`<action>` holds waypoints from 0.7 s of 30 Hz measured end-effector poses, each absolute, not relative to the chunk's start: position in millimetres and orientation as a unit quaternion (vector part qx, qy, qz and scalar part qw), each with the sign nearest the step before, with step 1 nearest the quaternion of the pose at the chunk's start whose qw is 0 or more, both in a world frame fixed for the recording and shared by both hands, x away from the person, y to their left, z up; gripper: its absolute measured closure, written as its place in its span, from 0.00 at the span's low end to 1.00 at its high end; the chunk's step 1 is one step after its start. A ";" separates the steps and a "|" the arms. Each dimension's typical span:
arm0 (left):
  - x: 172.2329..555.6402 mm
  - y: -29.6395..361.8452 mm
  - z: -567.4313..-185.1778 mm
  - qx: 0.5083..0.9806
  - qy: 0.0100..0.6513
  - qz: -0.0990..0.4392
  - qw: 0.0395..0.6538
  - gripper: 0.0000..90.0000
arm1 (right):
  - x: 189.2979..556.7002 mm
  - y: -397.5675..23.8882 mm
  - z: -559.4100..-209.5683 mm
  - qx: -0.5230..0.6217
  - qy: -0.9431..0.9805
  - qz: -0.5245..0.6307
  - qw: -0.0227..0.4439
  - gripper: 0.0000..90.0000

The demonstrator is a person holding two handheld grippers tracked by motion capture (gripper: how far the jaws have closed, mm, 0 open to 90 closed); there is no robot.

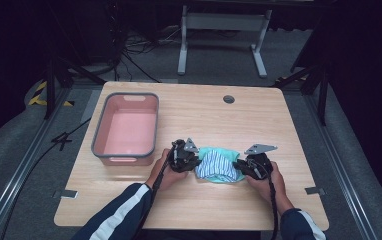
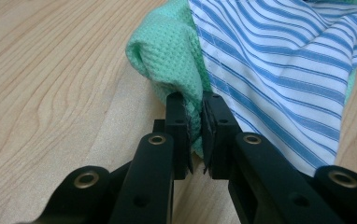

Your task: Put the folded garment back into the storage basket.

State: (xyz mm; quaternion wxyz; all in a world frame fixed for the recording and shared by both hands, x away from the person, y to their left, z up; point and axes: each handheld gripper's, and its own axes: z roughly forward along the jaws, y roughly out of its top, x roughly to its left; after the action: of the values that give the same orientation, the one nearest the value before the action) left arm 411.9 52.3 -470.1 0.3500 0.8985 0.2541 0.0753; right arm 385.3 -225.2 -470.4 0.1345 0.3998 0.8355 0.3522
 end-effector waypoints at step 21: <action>408.7 54.4 -443.1 0.898 0.246 0.082 0.356 0.92 | 382.0 -223.9 -448.5 0.397 0.830 0.368 0.136 0.91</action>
State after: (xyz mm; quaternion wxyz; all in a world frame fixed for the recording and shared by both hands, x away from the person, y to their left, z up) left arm 408.7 54.4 -443.1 0.3557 0.8980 0.2457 0.0816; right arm 382.0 -223.9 -448.5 0.1358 0.3969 0.8299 0.3679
